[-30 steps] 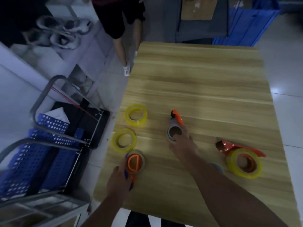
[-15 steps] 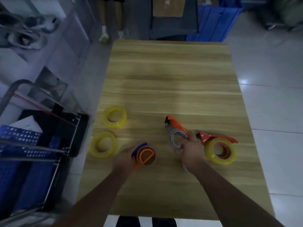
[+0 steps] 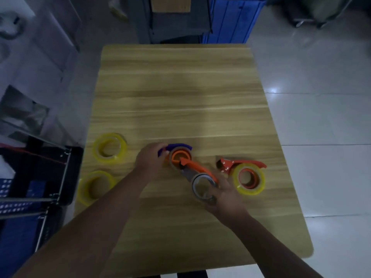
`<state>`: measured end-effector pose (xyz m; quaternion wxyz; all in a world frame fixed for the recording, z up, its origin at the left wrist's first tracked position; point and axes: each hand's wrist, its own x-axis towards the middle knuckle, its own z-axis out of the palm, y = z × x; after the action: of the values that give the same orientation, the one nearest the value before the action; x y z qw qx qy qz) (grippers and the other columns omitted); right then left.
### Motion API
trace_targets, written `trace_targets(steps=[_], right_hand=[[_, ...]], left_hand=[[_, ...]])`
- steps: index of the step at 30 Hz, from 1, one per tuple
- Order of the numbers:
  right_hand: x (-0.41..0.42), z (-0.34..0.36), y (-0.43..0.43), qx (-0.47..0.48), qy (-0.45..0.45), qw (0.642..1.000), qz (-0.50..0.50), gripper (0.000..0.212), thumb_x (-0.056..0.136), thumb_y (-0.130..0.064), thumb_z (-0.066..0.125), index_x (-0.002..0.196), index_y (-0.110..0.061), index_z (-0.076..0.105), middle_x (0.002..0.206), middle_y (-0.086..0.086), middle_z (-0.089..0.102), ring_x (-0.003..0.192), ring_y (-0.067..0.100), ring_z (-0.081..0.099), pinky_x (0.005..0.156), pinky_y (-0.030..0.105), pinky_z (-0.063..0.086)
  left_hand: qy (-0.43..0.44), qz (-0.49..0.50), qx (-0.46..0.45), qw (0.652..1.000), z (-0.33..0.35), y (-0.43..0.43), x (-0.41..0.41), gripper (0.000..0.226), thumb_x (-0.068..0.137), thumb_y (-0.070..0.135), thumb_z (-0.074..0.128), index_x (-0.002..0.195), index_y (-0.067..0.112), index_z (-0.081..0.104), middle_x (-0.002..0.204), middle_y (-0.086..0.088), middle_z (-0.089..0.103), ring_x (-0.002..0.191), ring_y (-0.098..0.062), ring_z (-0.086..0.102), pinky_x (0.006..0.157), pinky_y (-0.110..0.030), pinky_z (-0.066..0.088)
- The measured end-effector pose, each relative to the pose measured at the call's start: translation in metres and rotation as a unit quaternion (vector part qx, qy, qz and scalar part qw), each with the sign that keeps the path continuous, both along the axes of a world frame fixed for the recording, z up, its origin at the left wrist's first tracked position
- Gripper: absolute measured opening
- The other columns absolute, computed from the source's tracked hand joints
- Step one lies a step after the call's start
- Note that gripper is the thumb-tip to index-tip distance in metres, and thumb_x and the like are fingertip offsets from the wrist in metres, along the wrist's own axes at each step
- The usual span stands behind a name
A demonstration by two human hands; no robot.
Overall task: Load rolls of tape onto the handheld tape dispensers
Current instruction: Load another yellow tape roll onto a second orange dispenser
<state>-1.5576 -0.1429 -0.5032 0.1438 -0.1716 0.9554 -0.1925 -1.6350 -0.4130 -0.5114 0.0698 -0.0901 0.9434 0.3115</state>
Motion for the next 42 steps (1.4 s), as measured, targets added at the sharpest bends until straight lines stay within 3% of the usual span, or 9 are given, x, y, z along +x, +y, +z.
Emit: trace_targets(steps=[4,8,10,17,20,25,33,38,42], right_hand=[[0.005,-0.001,-0.031,-0.052,-0.028,0.995,0.077,0.052,0.067,-0.043,0.072,0.116,-0.027,0.060,0.140,-0.004,0.036,0.118,0.028,0.047,0.093,0.044,0.049],[0.009,-0.006,-0.055,0.033,-0.078,0.979,0.186,0.042,0.079,-0.039,0.069,0.118,-0.021,0.066,0.155,-0.001,0.022,0.134,0.026,0.028,0.107,0.042,0.037],[0.009,-0.010,-0.064,0.050,-0.093,0.970,0.217,0.039,0.082,-0.038,0.067,0.117,-0.020,0.066,0.158,-0.001,0.017,0.137,0.027,0.023,0.108,0.043,0.036],[0.017,-0.027,-0.087,0.044,-0.099,0.963,0.248,0.026,0.078,-0.030,0.070,0.102,-0.020,0.065,0.158,0.001,0.018,0.136,0.026,0.029,0.106,0.035,0.035],[0.023,-0.033,-0.089,0.013,-0.098,0.972,0.214,0.049,0.076,-0.024,0.072,0.122,-0.021,0.055,0.157,0.001,0.023,0.138,0.024,0.030,0.105,0.035,0.038],[0.043,-0.041,-0.083,-0.012,-0.158,0.984,0.084,0.107,0.072,-0.026,0.078,0.153,-0.033,0.008,0.161,-0.007,0.013,0.141,0.018,0.030,0.110,0.035,0.037],[0.060,-0.039,-0.091,0.033,-0.124,0.991,0.040,0.098,0.079,-0.045,0.068,0.154,-0.027,0.008,0.158,-0.004,0.018,0.140,0.021,0.029,0.109,0.036,0.036],[0.056,-0.037,-0.110,0.037,-0.115,0.993,0.006,0.103,0.076,-0.051,0.070,0.153,-0.024,0.006,0.158,0.000,0.018,0.139,0.023,0.031,0.105,0.038,0.041],[0.068,-0.037,-0.120,0.031,-0.119,0.990,-0.074,0.102,0.078,-0.053,0.067,0.153,-0.021,0.006,0.155,0.000,0.025,0.133,0.020,0.040,0.098,0.035,0.045]], left_hand=[[-0.010,-0.006,0.070,0.997,-0.001,-0.014,0.059,0.035,0.093,0.035,0.050,0.120,0.018,0.064,0.116,-0.002,0.067,0.105,-0.018,0.062,0.088,-0.030,0.049],[-0.015,0.048,0.100,0.994,-0.007,-0.036,0.112,0.028,0.099,0.022,0.046,0.120,0.018,0.063,0.112,0.002,0.068,0.101,-0.006,0.062,0.080,-0.008,0.042],[-0.031,0.075,0.111,0.991,-0.011,-0.047,0.129,0.029,0.099,0.029,0.045,0.118,0.019,0.063,0.110,0.004,0.068,0.101,-0.008,0.063,0.081,-0.013,0.045],[-0.064,-0.042,-0.071,0.995,-0.027,-0.052,0.142,0.036,0.080,0.044,0.066,0.112,0.025,0.065,0.102,0.002,0.063,0.098,-0.019,0.058,0.078,-0.028,0.046],[-0.071,-0.060,-0.145,0.985,-0.026,-0.042,0.140,0.035,0.083,0.049,0.060,0.110,0.026,0.062,0.100,0.000,0.059,0.098,-0.021,0.055,0.077,-0.033,0.048],[-0.088,-0.040,-0.169,0.981,-0.024,-0.037,0.138,0.026,0.090,0.043,0.052,0.099,0.020,0.061,0.093,-0.003,0.058,0.087,-0.023,0.058,0.067,-0.034,0.049],[-0.071,0.125,-0.026,0.989,-0.029,-0.045,0.151,0.013,0.090,0.037,0.056,0.089,0.024,0.054,0.079,0.005,0.062,0.067,-0.014,0.059,0.052,-0.029,0.044],[-0.138,0.151,0.064,0.977,-0.031,-0.055,0.158,0.044,0.080,0.044,0.069,0.118,0.024,0.059,0.101,0.004,0.067,0.083,-0.011,0.064,0.072,-0.030,0.052],[-0.186,0.152,0.070,0.968,-0.031,-0.058,0.160,0.051,0.077,0.042,0.074,0.120,0.018,0.061,0.106,0.001,0.070,0.091,-0.015,0.063,0.073,-0.026,0.046]])
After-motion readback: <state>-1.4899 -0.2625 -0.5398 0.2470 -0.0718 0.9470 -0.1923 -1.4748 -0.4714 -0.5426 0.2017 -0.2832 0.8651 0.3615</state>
